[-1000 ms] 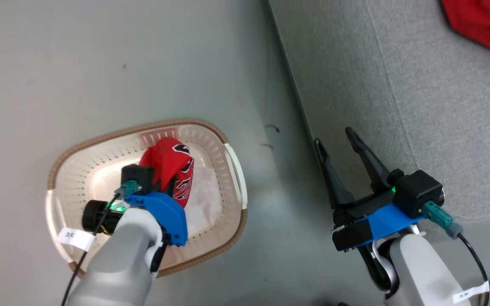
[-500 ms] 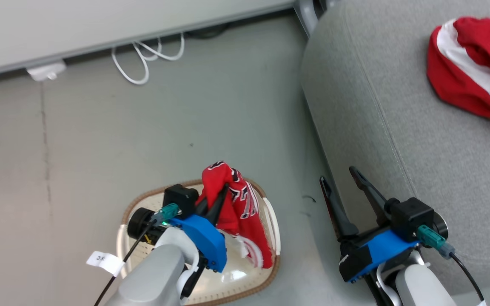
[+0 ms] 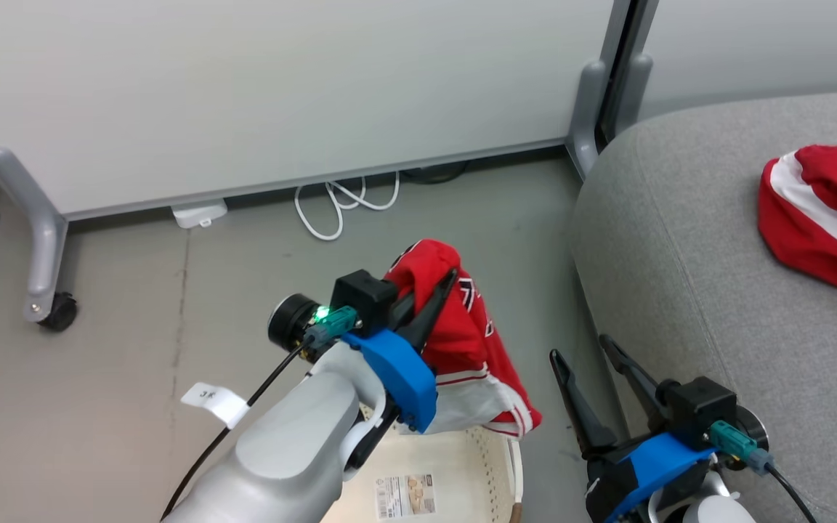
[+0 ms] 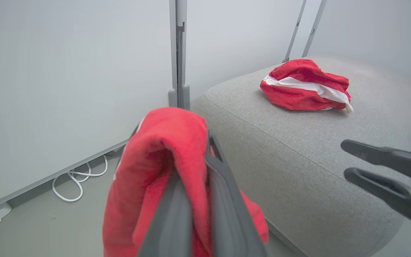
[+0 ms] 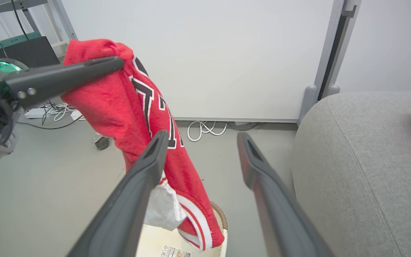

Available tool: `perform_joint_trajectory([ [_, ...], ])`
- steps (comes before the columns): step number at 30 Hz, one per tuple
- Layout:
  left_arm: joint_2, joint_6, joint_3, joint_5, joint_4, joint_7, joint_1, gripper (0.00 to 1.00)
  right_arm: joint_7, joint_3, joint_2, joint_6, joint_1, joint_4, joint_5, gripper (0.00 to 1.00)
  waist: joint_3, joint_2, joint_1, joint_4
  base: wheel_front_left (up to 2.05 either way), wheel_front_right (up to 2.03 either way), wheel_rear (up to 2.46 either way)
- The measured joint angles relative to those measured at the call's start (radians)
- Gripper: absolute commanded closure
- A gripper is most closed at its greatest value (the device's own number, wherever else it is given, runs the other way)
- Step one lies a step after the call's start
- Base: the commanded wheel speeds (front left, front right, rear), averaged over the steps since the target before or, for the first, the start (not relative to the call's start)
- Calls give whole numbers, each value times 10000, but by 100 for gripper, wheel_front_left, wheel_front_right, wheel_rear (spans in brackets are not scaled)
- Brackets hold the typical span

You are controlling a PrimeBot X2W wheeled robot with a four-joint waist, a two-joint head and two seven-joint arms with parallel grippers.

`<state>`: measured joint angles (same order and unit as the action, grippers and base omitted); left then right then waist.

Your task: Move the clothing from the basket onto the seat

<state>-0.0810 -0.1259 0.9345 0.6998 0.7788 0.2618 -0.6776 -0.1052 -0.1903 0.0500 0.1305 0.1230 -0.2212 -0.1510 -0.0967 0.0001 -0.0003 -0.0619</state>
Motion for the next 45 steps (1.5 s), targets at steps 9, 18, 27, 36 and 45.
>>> perform_joint_trajectory([
  [9,79,-38,734,349,-148,-4,-1096,100,188,-54,0,0,-271,111,-17,0,544,0,1,225,0,0,0],
  [18,196,-40,1279,1057,-343,-96,-1612,100,324,-119,0,0,-443,171,-73,0,880,0,2,302,0,0,0],
  [27,234,-40,1755,1547,-345,-92,-1722,100,380,-153,0,0,-463,224,-88,0,926,0,3,293,0,0,0],
  [36,251,-40,1967,1802,-265,-48,-1833,100,437,-548,0,0,86,-65,-42,0,926,-1,3,243,0,0,0],
  [45,284,-40,2171,1906,-341,-31,-1905,100,523,-1068,0,0,1438,-1528,-249,0,883,-1,3,315,0,0,0],
])
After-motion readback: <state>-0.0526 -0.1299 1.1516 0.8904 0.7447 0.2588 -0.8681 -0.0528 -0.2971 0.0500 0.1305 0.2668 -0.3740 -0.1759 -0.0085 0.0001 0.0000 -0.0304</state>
